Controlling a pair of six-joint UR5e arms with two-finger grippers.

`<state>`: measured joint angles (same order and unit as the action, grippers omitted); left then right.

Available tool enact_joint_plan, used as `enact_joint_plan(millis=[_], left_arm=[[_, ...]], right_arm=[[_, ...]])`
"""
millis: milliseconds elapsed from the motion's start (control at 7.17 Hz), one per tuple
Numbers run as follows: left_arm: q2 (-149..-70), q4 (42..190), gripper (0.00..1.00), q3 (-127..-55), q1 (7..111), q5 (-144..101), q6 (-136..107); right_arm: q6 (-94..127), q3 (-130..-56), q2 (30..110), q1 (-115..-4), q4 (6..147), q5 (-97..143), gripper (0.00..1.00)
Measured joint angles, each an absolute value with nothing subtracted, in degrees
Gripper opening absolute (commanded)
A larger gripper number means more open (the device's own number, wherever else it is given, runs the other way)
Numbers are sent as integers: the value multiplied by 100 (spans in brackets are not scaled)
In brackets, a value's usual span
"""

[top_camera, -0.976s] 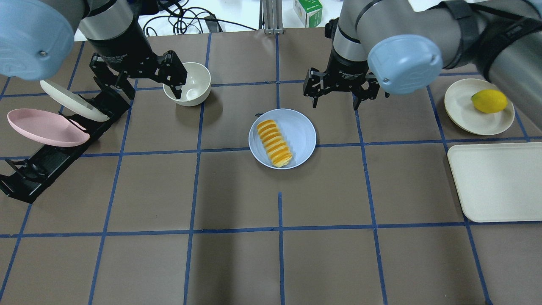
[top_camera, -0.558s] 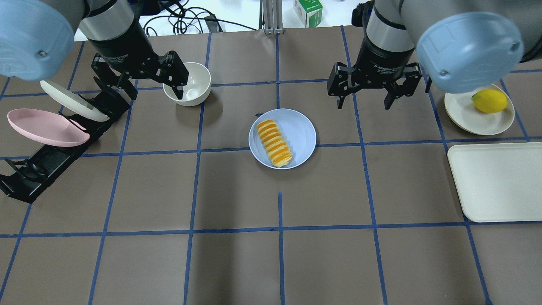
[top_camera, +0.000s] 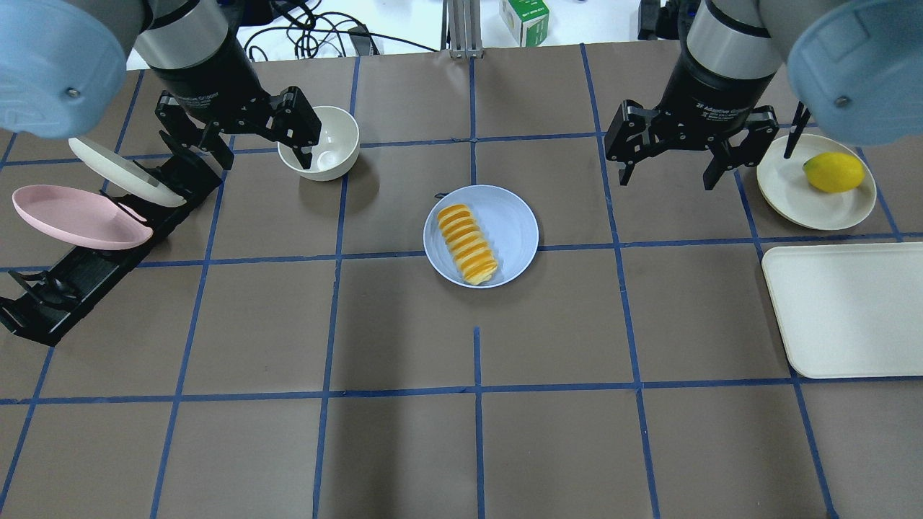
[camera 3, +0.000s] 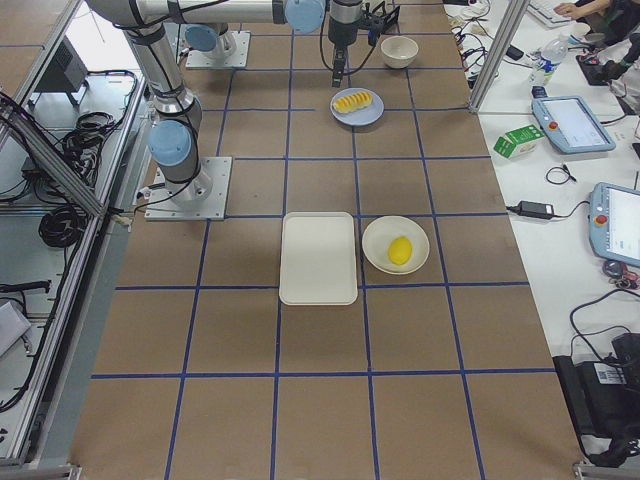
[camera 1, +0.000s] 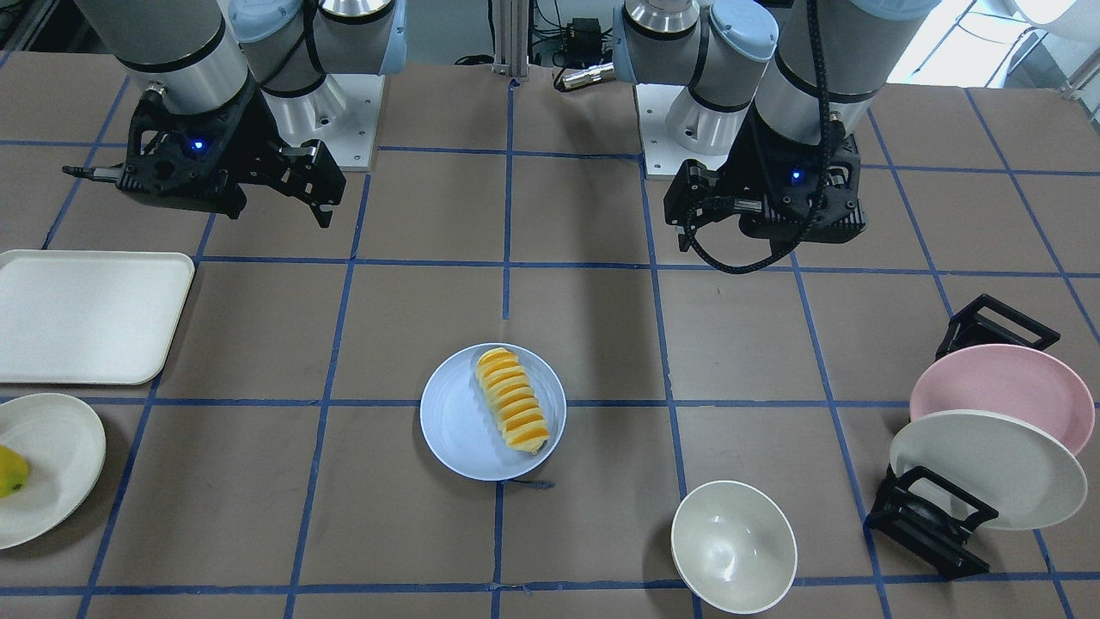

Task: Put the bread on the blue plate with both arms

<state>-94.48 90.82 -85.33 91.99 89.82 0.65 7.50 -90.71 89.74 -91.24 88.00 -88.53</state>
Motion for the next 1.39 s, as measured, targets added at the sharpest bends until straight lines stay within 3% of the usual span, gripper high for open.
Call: enact_joint_plan(millis=[1394], left_arm=[[-9458, 9062, 100, -8543, 9201, 8991, 59]], right_arm=[[765, -9389, 9259, -9070, 8976, -8848, 100]])
